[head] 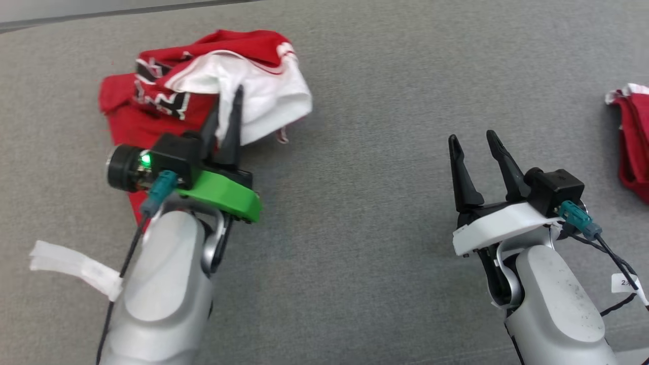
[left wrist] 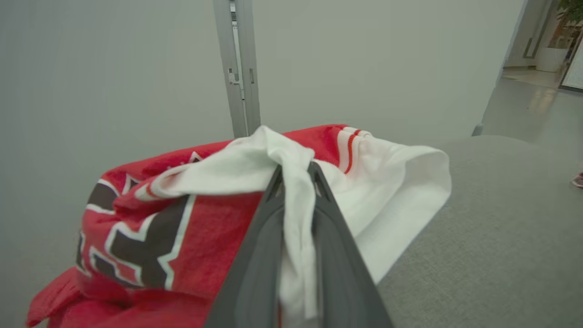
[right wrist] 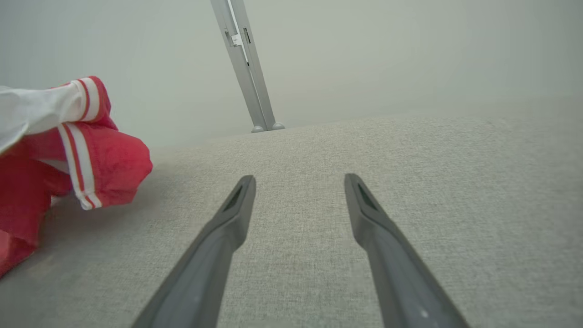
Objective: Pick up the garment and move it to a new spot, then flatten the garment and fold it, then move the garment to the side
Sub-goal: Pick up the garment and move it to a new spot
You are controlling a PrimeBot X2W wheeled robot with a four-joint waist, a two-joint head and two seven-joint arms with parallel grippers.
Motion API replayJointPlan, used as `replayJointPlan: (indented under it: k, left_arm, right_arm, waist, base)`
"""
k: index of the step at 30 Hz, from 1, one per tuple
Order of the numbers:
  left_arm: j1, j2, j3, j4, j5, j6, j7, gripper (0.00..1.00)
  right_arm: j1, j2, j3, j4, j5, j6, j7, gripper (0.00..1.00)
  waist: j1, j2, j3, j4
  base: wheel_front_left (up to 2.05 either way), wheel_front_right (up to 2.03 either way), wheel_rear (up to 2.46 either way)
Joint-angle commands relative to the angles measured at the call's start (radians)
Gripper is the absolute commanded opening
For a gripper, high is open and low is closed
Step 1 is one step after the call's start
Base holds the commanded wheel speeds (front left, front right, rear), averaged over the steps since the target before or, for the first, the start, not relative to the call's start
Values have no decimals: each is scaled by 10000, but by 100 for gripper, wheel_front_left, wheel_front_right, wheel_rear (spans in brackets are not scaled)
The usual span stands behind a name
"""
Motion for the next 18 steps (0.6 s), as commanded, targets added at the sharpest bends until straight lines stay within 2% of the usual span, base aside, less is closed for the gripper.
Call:
replayJointPlan:
  k: [1, 6, 7, 9, 10, 11, 12, 13, 18]
  left_arm:
    - [-35, 24, -389, -77, -256, 30, 0, 0]
    - [212, 40, -1997, -133, -923, 320, 0, 0]
    - [295, 42, -2328, 8, -1102, 485, 0, 0]
    - [362, 44, -2468, 212, -1228, 694, 0, 0]
    - [404, 43, -2439, 278, -1284, 787, 0, 16]
    - [489, 41, -2403, 422, -1250, 869, 0, 57]
    - [552, 41, -2347, 510, -1203, 931, 0, 90]
    - [616, 42, -2229, 609, -1170, 996, 0, 100]
    - [1047, 37, -1481, 702, -1027, 1269, 2, 100]
  right_arm:
    - [133, 1, 17, -11, 145, -14, -29, 100]
    - [236, 1, 64, -2, 262, -14, -29, 100]
    - [290, 1, 105, -59, 291, -14, -29, 100]
    - [317, -1, 83, -73, 308, -14, -29, 100]
    - [325, 2, 75, -75, 305, -14, -29, 100]
    - [341, 2, 50, -82, 308, -14, -29, 100]
    - [365, 0, 24, -93, 307, -14, -29, 100]
    - [390, 3, 24, -126, 312, -14, -29, 100]
    - [429, -1, 35, -118, 304, -14, -29, 100]
  waist:
    - [0, -1, -326, -1027]
    - [0, -1, -418, -1622]
    - [0, -1, -442, -1750]
    - [0, -1, -450, -1792]
    - [0, -1, -454, -1794]
    - [0, -1, -466, -1777]
    - [0, -1, -478, -1740]
    - [0, -1, -491, -1673]
    - [0, -1, -623, -1237]
  base:
    - [0, 0, 0]
    - [0, 0, 0]
    - [0, 0, 0]
    - [0, 0, 0]
    - [0, 0, 0]
    - [0, 0, 0]
    - [0, 0, 0]
    - [0, 0, 0]
    - [0, 0, 0]
